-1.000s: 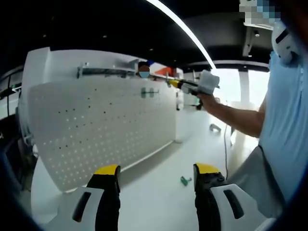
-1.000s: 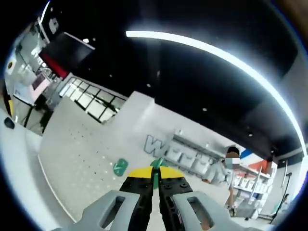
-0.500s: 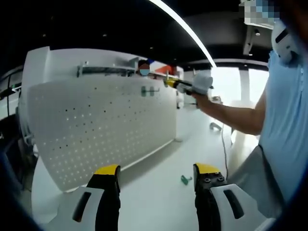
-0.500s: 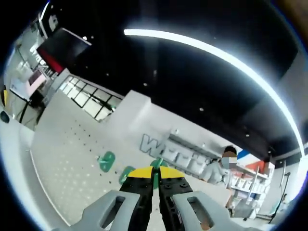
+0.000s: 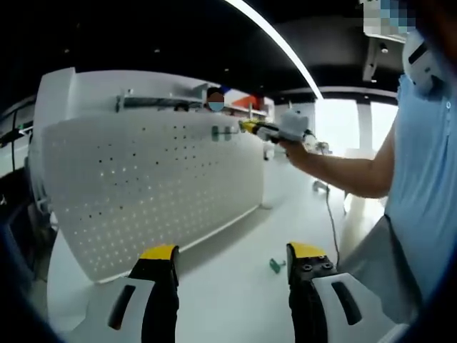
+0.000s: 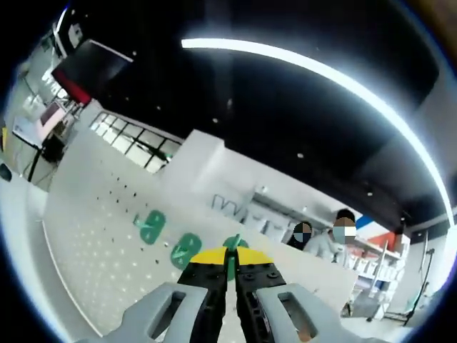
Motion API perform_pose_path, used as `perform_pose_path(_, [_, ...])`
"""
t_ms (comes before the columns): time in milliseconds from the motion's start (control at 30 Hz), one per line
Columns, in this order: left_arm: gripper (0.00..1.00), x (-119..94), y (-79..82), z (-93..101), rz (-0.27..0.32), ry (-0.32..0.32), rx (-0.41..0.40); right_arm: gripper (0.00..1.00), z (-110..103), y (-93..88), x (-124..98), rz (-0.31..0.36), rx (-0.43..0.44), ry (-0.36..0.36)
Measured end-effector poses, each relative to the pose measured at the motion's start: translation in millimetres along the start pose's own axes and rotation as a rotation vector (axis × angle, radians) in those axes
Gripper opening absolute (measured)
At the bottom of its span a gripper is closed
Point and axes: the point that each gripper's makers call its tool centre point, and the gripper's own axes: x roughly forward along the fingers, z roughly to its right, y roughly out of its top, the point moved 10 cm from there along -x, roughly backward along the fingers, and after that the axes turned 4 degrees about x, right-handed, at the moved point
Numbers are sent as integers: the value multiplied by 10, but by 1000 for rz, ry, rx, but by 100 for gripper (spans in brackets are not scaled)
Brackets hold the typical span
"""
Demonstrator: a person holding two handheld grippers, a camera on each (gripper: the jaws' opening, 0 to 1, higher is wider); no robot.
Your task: Insert the hook assembly into the mounting plate slot until the hook locks in place.
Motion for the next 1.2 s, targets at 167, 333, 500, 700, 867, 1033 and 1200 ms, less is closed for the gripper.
perform_pose_path(167, [63, 6, -2, -1, -4, 2, -2, 1, 27, -32, 31, -3, 0, -3])
perform_pose_path(333, [63, 11, -7, 1, -6, 2, -3, 1, 38, -47, 45, -12, 1, -6])
perform_pose_path(500, [63, 11, -12, 0, -10, 3, -3, 1, 55, -71, 59, -20, 5, -5])
perform_pose_path(700, [62, 19, -16, -4, -12, 1, -5, 1, 92, -143, 102, -28, 2, -7])
perform_pose_path(867, [62, 28, -14, -7, -13, -2, -4, 1, 100, -161, 116, -31, 2, -9])
perform_pose_path(1033, [62, 30, -16, -16, -13, -2, -5, 1, 66, -142, 84, -30, 8, -9])
perform_pose_path(1200, [62, 35, -19, -12, -15, -5, -4, 1, -2, -113, 27, -34, 17, -14])
